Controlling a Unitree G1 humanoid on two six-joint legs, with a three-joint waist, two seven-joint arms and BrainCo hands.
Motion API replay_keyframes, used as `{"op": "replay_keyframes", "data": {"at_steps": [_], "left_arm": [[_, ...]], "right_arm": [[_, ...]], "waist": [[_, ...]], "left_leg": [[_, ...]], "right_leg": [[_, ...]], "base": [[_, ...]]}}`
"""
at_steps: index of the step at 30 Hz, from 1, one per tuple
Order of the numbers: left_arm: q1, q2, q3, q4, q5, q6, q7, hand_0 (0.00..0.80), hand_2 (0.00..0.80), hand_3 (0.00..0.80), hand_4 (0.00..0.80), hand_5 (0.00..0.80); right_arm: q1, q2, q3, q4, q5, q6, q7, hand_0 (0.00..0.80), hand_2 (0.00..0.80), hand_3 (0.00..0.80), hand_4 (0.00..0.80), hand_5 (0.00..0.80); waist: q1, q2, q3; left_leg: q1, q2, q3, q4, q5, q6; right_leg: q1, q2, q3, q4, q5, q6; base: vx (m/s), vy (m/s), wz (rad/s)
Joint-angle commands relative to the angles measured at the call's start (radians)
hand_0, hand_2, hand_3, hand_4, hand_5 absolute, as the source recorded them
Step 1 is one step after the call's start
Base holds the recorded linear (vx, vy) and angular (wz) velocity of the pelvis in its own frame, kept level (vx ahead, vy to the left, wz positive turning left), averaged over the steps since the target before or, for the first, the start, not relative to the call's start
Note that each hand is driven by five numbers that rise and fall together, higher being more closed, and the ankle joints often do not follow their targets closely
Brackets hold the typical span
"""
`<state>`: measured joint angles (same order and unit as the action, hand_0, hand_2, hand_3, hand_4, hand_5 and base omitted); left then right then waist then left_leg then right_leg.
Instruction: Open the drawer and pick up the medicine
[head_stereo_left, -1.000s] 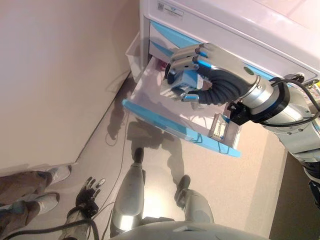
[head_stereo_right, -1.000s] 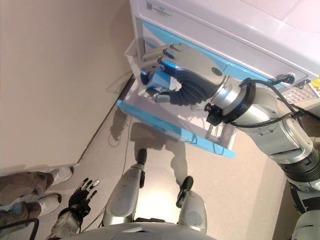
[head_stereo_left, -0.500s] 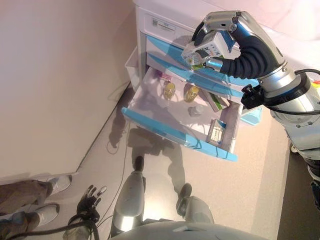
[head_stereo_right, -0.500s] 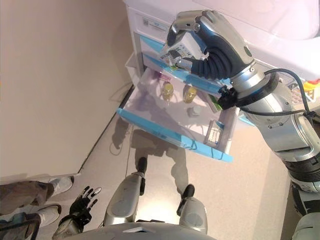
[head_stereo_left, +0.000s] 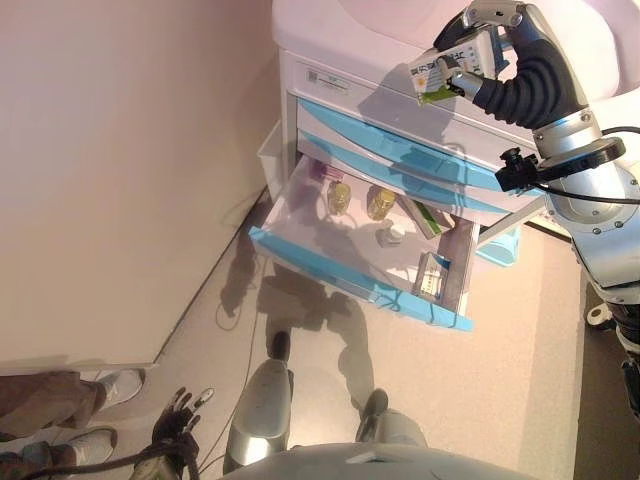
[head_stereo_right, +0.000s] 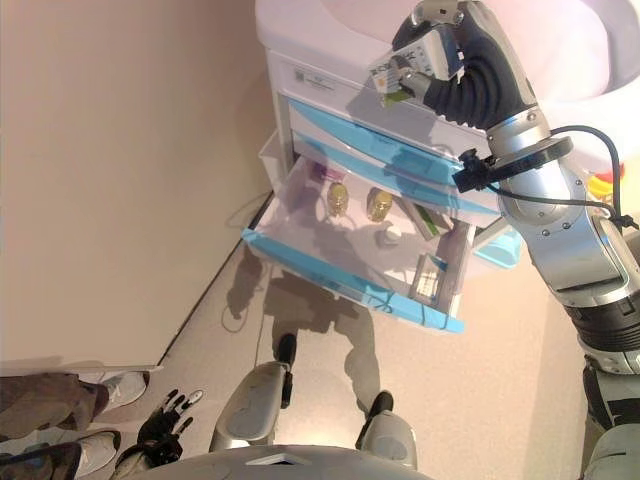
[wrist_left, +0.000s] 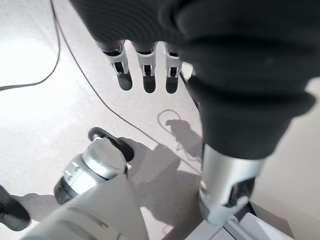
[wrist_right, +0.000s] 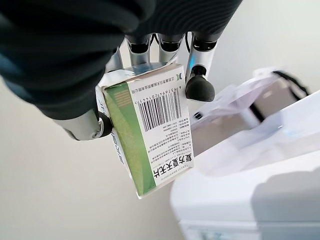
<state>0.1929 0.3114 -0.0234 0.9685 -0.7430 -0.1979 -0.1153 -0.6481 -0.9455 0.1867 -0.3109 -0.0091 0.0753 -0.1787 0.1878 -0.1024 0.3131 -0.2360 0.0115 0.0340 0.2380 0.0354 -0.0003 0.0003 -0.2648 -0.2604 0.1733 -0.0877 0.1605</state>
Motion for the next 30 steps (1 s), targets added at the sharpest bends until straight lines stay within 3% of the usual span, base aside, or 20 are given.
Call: {"op": "replay_keyframes", "data": {"at_steps": [1, 13, 20, 25, 30], "left_arm": [[0.061, 0.022, 0.013, -0.011, 0.034, -0.004, 0.004, 0.000, 0.000, 0.000, 0.000, 0.000], [0.084, 0.046, 0.016, -0.024, 0.051, 0.029, 0.009, 0.000, 0.000, 0.000, 0.000, 0.000], [0.077, 0.072, -0.007, -0.026, 0.036, 0.045, 0.014, 0.000, 0.000, 0.000, 0.000, 0.000], [0.075, 0.090, -0.010, -0.034, 0.033, 0.062, 0.011, 0.000, 0.000, 0.000, 0.000, 0.000], [0.068, 0.114, -0.023, -0.045, 0.016, 0.075, 0.023, 0.000, 0.000, 0.000, 0.000, 0.000]], "right_arm": [[-0.114, -0.031, -0.015, 0.078, 0.038, 0.009, -0.101, 0.800, 0.800, 0.800, 0.800, 0.800], [-0.215, -0.070, 0.025, 0.408, 0.133, 0.025, -0.230, 0.800, 0.800, 0.800, 0.800, 0.800], [-0.339, -0.113, 0.105, 0.654, 0.226, 0.043, -0.258, 0.800, 0.800, 0.800, 0.800, 0.800], [-0.408, -0.142, 0.185, 0.805, 0.247, 0.123, -0.152, 0.800, 0.800, 0.800, 0.800, 0.800], [-0.512, -0.171, 0.332, 1.014, 0.265, 0.150, -0.063, 0.800, 0.800, 0.800, 0.800, 0.800]], "waist": [[0.036, 0.017, -0.047], [0.059, 0.013, -0.063], [0.078, 0.013, -0.062], [0.088, 0.014, -0.059], [0.103, 0.005, -0.053]], "left_leg": [[0.165, -0.024, -0.034, -0.115, -0.105, 0.035], [0.179, -0.026, -0.054, -0.115, -0.105, 0.036], [0.187, -0.027, -0.067, -0.113, -0.106, 0.037], [0.185, -0.032, -0.074, -0.109, -0.105, 0.036], [0.183, -0.028, -0.079, -0.112, -0.100, 0.035]], "right_leg": [[-0.047, 0.005, 0.011, 0.048, 0.131, 0.013], [-0.024, -0.002, -0.008, 0.044, 0.132, 0.015], [-0.011, -0.004, -0.016, 0.043, 0.133, 0.014], [-0.007, -0.009, -0.022, 0.044, 0.132, 0.015], [-0.005, -0.007, -0.031, 0.042, 0.136, 0.013]], "base": [[0.023, -0.002, 0.11], [0.036, 0.001, 0.05], [0.037, 0.005, 0.05], [0.003, 0.002, 0.03], [0.003, -0.009, 0.03]]}}
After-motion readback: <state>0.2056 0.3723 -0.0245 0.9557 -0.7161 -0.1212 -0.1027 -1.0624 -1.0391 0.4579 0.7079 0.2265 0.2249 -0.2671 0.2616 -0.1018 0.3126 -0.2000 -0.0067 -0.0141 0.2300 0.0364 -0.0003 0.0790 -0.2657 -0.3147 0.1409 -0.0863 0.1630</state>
